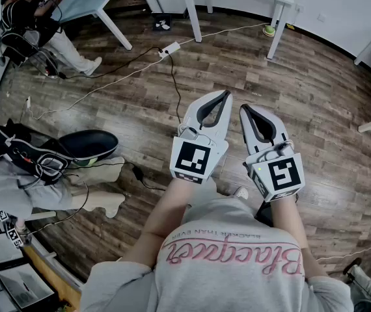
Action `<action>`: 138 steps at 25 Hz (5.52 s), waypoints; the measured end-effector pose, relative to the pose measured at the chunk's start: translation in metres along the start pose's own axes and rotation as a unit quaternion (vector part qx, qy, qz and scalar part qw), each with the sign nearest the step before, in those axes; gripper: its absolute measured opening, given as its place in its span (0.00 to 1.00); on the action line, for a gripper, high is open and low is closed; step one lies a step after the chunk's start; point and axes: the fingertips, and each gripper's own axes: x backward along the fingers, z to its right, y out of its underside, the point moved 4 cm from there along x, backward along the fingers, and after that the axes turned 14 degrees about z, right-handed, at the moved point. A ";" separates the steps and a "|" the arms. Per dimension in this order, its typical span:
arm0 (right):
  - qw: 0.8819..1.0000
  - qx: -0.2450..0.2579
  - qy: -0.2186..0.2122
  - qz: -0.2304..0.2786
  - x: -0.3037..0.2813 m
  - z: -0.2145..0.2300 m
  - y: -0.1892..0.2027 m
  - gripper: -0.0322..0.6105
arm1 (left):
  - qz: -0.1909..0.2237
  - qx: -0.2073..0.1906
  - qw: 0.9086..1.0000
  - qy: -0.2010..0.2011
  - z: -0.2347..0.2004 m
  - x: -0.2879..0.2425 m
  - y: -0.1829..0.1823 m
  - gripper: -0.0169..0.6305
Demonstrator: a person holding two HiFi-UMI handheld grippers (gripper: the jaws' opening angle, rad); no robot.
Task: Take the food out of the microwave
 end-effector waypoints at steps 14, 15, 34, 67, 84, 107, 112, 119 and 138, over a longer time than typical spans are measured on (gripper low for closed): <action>0.999 0.010 0.040 0.014 -0.124 -0.018 0.015 0.06 | 0.024 0.014 0.999 0.036 -0.126 -0.025 0.010 0.04; 0.999 0.009 0.041 0.014 -0.130 -0.018 0.016 0.06 | 0.024 0.015 0.999 0.035 -0.131 -0.026 0.012 0.04; 0.999 0.001 0.042 -0.006 -0.235 0.070 0.052 0.06 | 0.010 0.030 0.999 0.020 -0.213 -0.126 0.060 0.04; 0.999 0.012 -0.008 -0.028 -0.410 0.274 0.094 0.06 | 0.009 0.041 0.999 -0.026 -0.319 -0.358 0.135 0.04; 0.999 0.026 -0.002 -0.028 -0.562 0.360 0.132 0.06 | 0.013 0.048 0.999 -0.020 -0.442 -0.481 0.188 0.04; 0.997 0.033 0.053 -0.054 -0.713 0.465 0.169 0.06 | 0.000 0.072 0.997 0.030 -0.563 -0.634 0.247 0.04; 0.996 0.030 0.052 -0.059 -0.731 0.486 0.180 0.07 | -0.009 0.071 0.997 0.029 -0.573 -0.658 0.262 0.04; 0.997 0.026 0.045 -0.055 -0.767 0.531 0.194 0.06 | -0.020 0.061 0.998 0.016 -0.594 -0.701 0.282 0.04; 0.998 0.007 -0.013 -0.063 -0.863 0.659 0.226 0.06 | -0.086 0.120 0.986 -0.073 -0.652 -0.829 0.367 0.26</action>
